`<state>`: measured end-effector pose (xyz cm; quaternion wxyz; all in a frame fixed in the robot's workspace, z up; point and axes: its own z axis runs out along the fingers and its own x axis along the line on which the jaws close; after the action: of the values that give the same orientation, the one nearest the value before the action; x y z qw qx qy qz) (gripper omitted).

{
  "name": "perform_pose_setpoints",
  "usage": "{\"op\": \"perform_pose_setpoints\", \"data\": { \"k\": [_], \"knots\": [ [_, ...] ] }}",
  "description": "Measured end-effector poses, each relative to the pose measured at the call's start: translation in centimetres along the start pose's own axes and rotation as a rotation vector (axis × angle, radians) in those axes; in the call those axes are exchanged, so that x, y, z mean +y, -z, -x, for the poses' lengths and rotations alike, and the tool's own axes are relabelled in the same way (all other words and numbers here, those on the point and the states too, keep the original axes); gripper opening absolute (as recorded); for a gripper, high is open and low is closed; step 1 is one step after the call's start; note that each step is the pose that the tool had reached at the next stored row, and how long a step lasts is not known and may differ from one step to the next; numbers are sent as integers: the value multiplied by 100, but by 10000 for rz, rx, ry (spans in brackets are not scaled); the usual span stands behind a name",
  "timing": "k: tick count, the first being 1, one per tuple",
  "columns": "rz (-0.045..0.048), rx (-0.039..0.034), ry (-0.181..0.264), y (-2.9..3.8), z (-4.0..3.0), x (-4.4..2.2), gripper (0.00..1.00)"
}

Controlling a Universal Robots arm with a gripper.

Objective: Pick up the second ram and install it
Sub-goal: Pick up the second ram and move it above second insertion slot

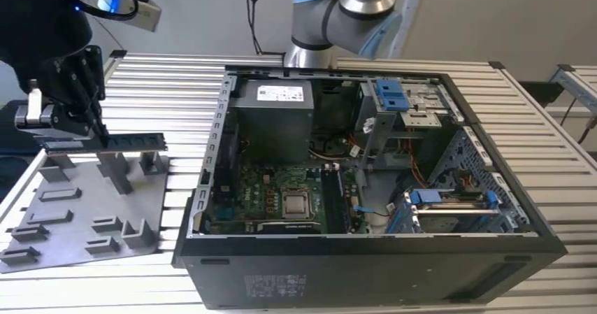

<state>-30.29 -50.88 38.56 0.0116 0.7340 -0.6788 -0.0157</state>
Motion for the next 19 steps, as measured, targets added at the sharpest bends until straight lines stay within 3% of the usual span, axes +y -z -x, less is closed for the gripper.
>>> {"op": "perform_pose_setpoints", "data": {
  "k": [19],
  "knots": [
    [6,0,0,39,-36,-462,14]
  ]
}}
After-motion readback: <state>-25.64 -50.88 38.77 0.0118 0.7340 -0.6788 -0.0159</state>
